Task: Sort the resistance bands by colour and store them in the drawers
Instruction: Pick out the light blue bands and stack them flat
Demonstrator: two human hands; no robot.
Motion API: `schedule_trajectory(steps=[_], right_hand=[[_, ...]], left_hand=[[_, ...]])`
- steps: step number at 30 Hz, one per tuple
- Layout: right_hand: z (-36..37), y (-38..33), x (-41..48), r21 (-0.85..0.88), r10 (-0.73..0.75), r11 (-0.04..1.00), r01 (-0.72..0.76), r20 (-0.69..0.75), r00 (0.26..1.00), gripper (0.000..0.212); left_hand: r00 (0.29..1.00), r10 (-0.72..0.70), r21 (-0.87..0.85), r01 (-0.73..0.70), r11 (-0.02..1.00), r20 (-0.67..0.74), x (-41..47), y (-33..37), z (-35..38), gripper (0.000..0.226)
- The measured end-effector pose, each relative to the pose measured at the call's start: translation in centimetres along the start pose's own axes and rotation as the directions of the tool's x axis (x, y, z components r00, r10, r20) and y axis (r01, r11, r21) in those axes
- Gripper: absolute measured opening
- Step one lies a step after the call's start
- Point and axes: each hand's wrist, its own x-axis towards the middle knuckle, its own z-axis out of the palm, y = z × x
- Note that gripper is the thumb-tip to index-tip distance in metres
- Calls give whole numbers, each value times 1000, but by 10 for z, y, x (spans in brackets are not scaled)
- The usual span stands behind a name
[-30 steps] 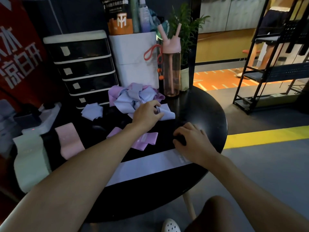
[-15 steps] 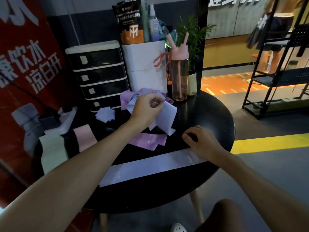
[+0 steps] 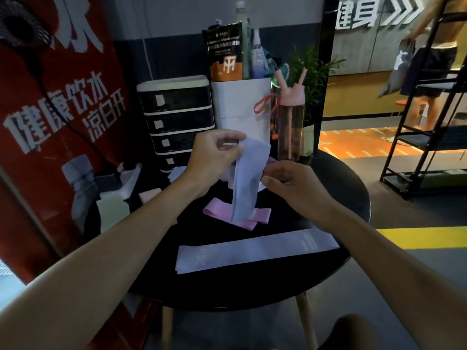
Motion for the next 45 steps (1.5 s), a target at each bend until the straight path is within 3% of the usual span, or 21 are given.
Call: schedule_trajectory(steps=[5,9,13,14,18,21,24,27,33,37,42,45], right_hand=[[15,-13,1,174,68,983,-59,-48,997,13],[21,-25,-4,319,74,945,-76,18,997,15],[22,-20,-1,182,37,983,-18,-99,994,16],[22,-17,1,115,8,993,2,-87,996,19],[19,-5,3,-86,-71,993,85,157,985,70],[24,-3,3,-133,-134,980,150,125,983,77],[21,-8,3,-20,-112,993,120,246,963,71],[19,-15,0,163,-65,987,4,370,927,47],[21,-13,-5,304,-9,948,-96,326,945,23],[15,-16,-6,509,-13,844,-166,331,944,30],[6,-17,-5,437,-42,887,-149,397,917,42],[0,-16,-4,435,-52,892,-126,374,926,34]], left_hand=[[999,-46,-37,46,998,-18,-7,0,-16,21],[998,-42,-3,42,999,49,-13,1,-26,29],[987,-42,38,37,999,155,-19,4,-36,36],[980,-49,53,39,998,192,-21,6,-38,38],[951,-65,123,29,992,301,-24,12,-44,42],[930,-80,154,25,988,358,-25,17,-46,45],[888,-94,148,30,989,450,-26,19,-45,45],[878,-99,141,36,989,468,-27,22,-47,42],[905,-85,156,21,988,416,-28,19,-51,38],[894,-117,182,40,982,433,-29,12,-55,31],[881,-174,306,35,952,441,-34,8,-53,22],[835,-216,256,94,962,505,-40,5,-58,36]])
